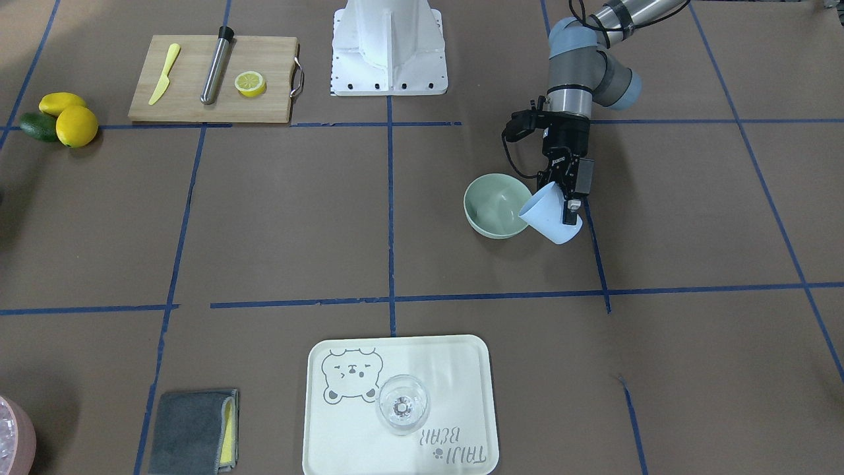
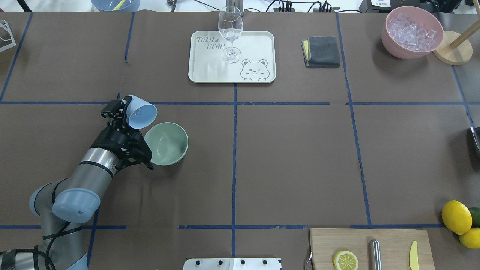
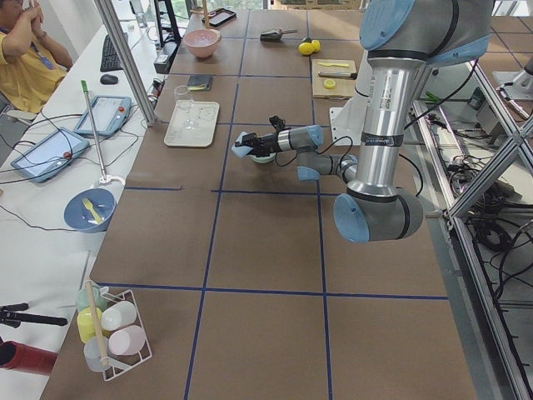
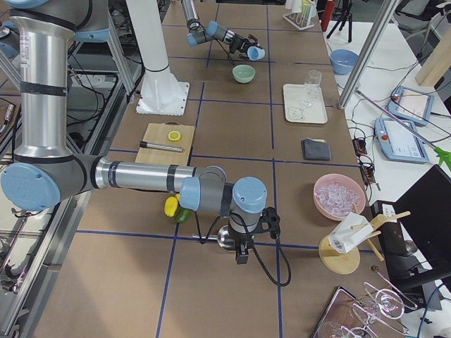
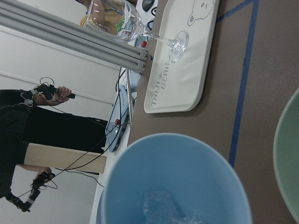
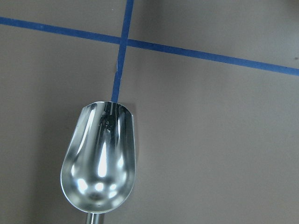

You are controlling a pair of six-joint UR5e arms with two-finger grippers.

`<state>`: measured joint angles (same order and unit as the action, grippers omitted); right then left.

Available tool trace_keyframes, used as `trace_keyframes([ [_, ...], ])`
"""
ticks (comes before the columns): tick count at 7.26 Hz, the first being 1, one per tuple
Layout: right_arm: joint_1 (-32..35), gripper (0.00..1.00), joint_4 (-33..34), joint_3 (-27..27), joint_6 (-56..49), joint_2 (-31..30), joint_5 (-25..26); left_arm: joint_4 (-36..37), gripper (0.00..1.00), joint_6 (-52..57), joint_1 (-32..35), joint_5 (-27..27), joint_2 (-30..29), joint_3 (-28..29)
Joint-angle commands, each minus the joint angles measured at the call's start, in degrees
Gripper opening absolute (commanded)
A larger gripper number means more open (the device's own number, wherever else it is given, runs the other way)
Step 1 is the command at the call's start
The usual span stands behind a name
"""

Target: Pour ice into bowl

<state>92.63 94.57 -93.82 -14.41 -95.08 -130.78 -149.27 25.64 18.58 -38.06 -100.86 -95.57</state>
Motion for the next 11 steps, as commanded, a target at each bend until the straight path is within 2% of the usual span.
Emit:
trace_keyframes([
  [1, 0.1, 1.0, 0.0, 0.04, 0.0, -0.02, 0.0, 0.03, 0.0, 11.32, -0.73, 3.6, -0.56, 0.12],
  [3, 0.36, 1.0, 0.0, -0.04, 0.0, -0.02, -0.09, -0.06, 0.0, 24.04, -1.43, 7.45, -1.97, 0.99],
  [5, 0.27, 1.0, -0.08, -0.05, 0.0, 0.07, -0.09, -0.06, 0.0, 30.14, -1.61, 7.74, -2.15, 1.35],
  [11, 0.53, 1.0, -0.09, -0.13, 0.0, 0.07, -0.09, -0.14, 0.0, 31.23, -2.23, 8.44, -2.76, 2.14],
])
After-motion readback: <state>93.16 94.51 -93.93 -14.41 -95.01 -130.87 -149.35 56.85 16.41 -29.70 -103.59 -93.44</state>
